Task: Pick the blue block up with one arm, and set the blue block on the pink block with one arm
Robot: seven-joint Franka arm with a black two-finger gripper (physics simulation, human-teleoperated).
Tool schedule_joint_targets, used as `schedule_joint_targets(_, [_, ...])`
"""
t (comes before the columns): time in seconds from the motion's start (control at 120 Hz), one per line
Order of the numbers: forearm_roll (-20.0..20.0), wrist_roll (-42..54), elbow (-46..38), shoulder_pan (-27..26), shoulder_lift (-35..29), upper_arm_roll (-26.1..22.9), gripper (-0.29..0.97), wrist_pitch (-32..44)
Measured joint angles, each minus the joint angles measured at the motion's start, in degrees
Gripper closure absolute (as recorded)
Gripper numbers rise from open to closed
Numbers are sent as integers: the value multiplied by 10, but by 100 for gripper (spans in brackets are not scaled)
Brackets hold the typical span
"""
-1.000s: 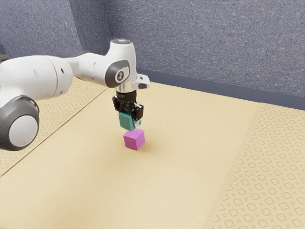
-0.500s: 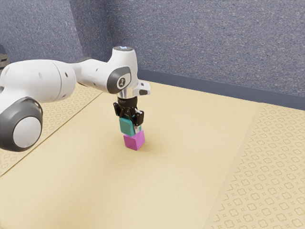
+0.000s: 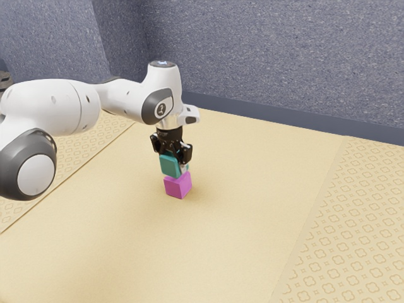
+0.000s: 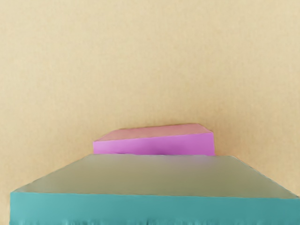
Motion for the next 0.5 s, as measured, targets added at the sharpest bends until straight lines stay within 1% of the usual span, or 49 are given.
schedule_joint_targets(0.275, [-1, -13, -11, 1, 2, 0, 31, 4])
schedule_joint_targets(0.292, [-1, -14, -11, 1, 2, 0, 26, 4])
schedule_joint_targets(0.367, [-2, -15, -11, 0, 2, 1, 23, 5])
schedule_joint_targets(0.5, [-3, -17, -10, 0, 1, 0, 13, 5])
